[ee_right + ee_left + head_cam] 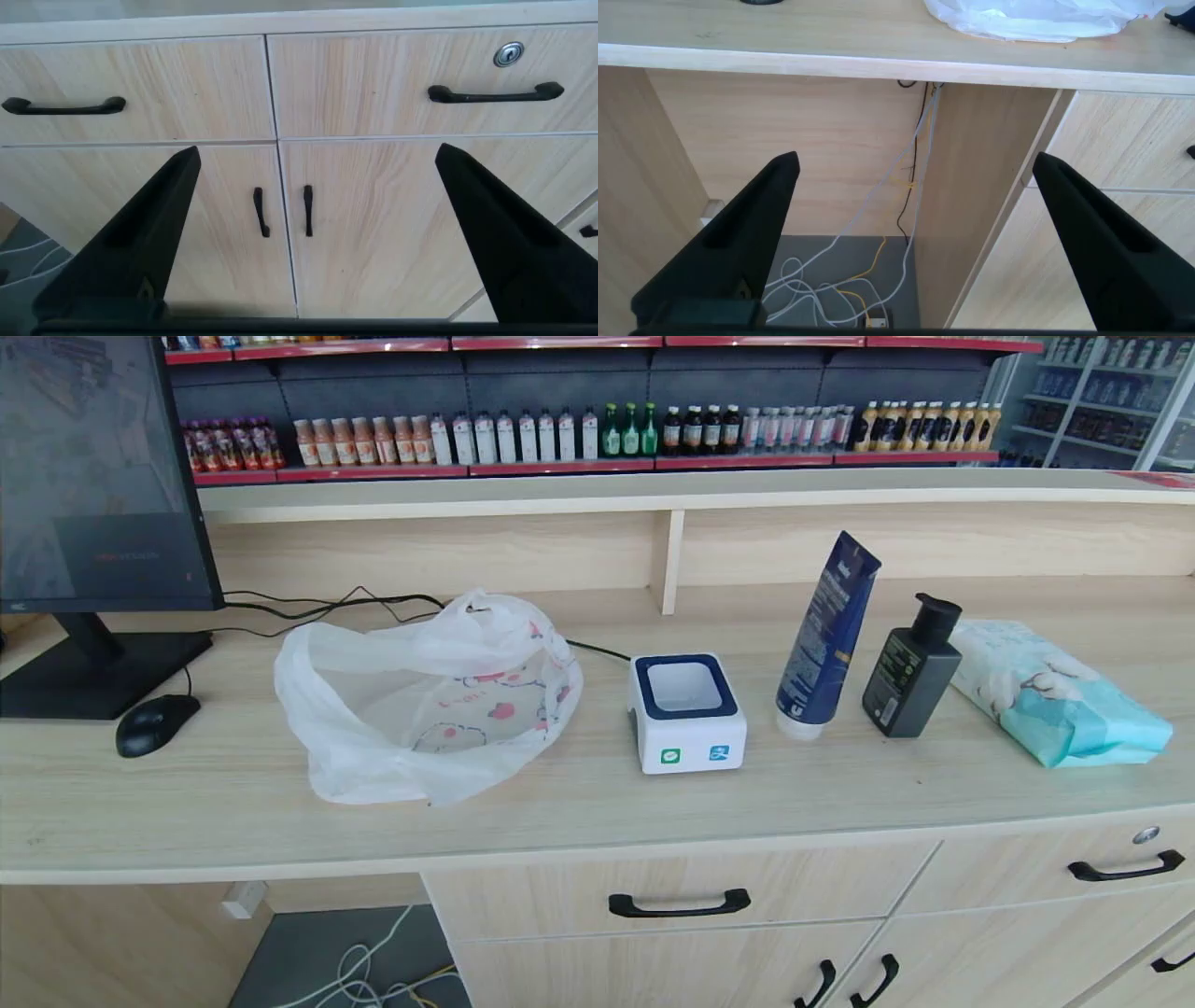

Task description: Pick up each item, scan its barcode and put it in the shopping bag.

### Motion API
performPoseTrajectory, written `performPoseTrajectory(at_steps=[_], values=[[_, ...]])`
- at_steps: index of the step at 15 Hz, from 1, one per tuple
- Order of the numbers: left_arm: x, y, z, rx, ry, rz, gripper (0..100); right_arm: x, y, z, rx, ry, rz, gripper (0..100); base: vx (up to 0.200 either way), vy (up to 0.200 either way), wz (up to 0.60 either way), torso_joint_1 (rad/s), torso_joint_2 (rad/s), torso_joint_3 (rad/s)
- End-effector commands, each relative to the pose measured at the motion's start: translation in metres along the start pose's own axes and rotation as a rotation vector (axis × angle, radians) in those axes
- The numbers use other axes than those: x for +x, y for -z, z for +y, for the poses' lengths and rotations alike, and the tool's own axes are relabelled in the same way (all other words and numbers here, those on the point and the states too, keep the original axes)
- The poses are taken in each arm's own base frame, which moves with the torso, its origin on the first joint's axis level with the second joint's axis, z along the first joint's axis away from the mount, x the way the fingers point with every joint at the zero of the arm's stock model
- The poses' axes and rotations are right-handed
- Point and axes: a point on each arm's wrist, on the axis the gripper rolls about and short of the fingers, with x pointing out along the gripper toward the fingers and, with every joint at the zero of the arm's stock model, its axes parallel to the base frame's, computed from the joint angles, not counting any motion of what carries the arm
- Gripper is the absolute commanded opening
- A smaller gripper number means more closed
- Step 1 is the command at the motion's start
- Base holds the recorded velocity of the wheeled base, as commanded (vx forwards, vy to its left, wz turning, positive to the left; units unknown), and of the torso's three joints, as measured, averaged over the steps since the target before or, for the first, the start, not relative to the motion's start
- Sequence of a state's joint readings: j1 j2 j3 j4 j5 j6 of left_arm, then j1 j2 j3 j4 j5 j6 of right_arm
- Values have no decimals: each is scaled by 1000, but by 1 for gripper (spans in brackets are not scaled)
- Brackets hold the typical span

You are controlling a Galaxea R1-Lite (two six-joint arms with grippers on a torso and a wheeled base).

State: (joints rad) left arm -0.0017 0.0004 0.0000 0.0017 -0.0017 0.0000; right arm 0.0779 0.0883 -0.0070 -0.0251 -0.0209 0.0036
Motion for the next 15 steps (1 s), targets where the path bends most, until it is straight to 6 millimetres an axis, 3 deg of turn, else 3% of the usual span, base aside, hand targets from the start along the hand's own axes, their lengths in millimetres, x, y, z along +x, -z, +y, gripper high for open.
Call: performPoseTrajectory(at_steps=[1,4,6,7,8,11,15], values=[[0,0,0,0,0,-1,100,-1,-16,0,0,-32,-32,100,0,0,0,0,0,0],[0,0,0,3,0,-1,100,10,-48,0,-2,-97,-79,100,0,0,0,0,0,0],[0,0,0,3,0,-2,100,39,-75,4,1,-95,-171,100,0,0,0,0,0,0],[0,0,0,3,0,-2,100,39,-75,4,1,-95,-171,100,0,0,0,0,0,0],[0,0,0,3,0,-1,100,73,-91,8,7,-95,-244,100,0,0,0,0,0,0],[0,0,0,3,0,-2,100,123,-103,13,19,-96,-322,100,0,0,0,0,0,0],[0,0,0,2,0,-2,100,162,-109,29,32,-168,-321,100,0,0,0,0,0,0]])
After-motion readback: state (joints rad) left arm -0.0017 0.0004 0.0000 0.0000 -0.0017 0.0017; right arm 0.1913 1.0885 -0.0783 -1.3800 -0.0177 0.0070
